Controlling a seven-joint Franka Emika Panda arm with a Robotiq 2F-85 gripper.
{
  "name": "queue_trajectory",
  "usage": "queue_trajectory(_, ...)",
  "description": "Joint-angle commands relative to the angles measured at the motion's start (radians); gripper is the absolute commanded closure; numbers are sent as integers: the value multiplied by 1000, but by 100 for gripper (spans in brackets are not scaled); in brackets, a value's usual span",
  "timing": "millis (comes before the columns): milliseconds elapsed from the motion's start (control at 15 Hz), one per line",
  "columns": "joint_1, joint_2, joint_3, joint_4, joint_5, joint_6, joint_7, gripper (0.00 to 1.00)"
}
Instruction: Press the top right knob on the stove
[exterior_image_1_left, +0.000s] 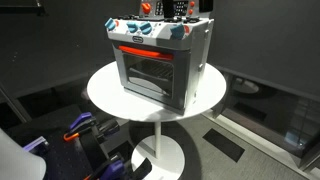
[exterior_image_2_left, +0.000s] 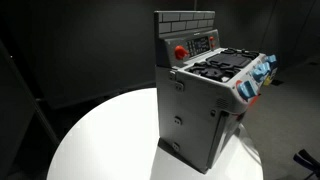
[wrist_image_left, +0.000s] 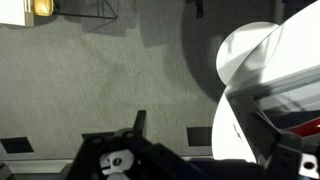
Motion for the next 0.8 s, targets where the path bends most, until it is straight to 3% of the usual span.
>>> queue_trajectory(0,5,0,-5,2,-2,-3,2,0)
queue_trajectory(733,60,43,17,57,55,64,25,0)
